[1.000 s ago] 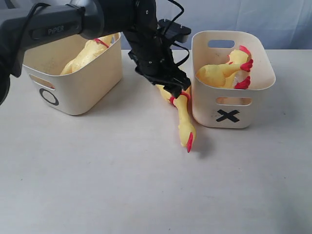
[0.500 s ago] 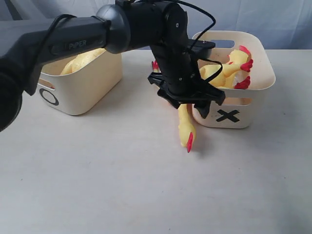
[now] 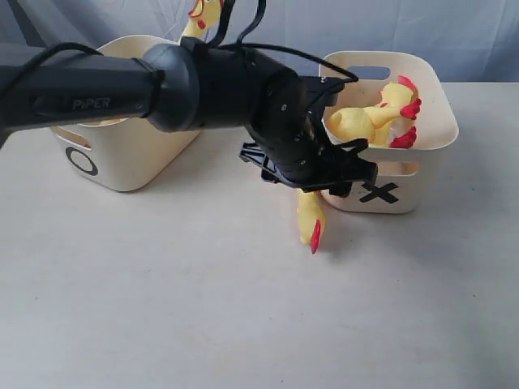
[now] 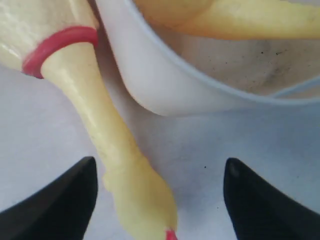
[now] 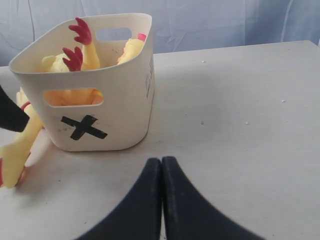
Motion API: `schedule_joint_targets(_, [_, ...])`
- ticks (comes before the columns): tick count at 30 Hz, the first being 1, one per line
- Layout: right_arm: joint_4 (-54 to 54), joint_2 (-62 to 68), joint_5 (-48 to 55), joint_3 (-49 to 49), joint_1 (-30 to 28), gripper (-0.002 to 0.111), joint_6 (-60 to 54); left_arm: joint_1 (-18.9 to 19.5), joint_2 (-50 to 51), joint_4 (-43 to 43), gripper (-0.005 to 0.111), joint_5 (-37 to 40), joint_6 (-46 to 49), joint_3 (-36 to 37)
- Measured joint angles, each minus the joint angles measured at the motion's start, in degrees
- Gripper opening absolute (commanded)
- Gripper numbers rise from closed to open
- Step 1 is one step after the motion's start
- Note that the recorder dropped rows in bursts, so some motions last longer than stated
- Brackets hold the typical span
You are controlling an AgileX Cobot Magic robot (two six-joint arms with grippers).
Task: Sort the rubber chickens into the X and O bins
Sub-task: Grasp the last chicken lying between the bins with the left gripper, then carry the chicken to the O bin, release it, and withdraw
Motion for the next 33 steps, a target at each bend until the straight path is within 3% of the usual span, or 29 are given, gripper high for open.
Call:
schedule_joint_targets(7, [0.0,0.0,0.0,0.0,0.0,0.0,0.0,-3.0,1.3,4.6,0.063,-6.8,-7.9,7.5])
schedule_joint_targets(12, [0.0,0.0,0.0,0.0,0.0,0.0,0.0,-3.0,2.2,19.0,0.032,-7.0,-23.7,10.8])
schedule_joint_targets(15, [0.0,0.0,0.0,0.0,0.0,0.0,0.1,-3.0,2.2,25.7,0.003,-4.5,-28.6,11.0])
schedule_joint_targets(16, [0.0,0.0,0.0,0.0,0.0,0.0,0.1,-3.0,2.2,27.3,0.001,-4.0,-29.5,11.0])
schedule_joint_targets(21, [0.0,0.0,0.0,0.0,0.0,0.0,0.1,-3.2,1.4,29.7,0.0,-0.5,-31.1,11.2])
schedule_joint_targets(27, [0.0,0.0,0.0,0.0,0.0,0.0,0.1,-5.1,-5.4,39.2,0.0,13.2,-31.7,11.3])
schedule_joint_targets(30, [0.0,0.0,0.0,0.0,0.0,0.0,0.1,-5.7,-12.2,45.1,0.0,11.5,-32.1,11.3])
schedule_joint_targets(33, [0.0,0.0,0.0,0.0,0.0,0.0,0.1,-6.0,-18.6,47.5,0.0,5.0,-32.2,11.3])
